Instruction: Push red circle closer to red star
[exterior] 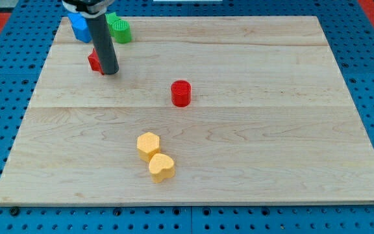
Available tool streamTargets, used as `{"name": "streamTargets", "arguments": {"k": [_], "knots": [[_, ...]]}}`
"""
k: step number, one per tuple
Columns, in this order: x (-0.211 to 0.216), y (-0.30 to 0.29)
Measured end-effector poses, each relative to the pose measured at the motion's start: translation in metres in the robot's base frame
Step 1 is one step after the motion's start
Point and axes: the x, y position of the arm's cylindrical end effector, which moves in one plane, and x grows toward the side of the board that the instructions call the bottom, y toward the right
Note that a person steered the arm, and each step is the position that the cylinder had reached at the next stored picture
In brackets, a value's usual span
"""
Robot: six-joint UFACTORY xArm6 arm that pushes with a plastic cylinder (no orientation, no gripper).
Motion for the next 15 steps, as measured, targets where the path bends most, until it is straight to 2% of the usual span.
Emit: {"name": "streamTargets", "arguments": {"k": [2,3,4,5,6,7,8,9,10,11,12,13,14,15], "knots": [[-0.051,-0.033],[-0.028,-0.001],[-0.014,0.105],[0.025,0.168],[0.086,0.216],[0.102,0.195],[0.042,0.092],[0.007,0.026],[0.034,0.040],[-0.005,-0.024],[-0.017,-0.056],[0.018,-0.054],[0.030,-0.123],[0.005,-0.115]]}}
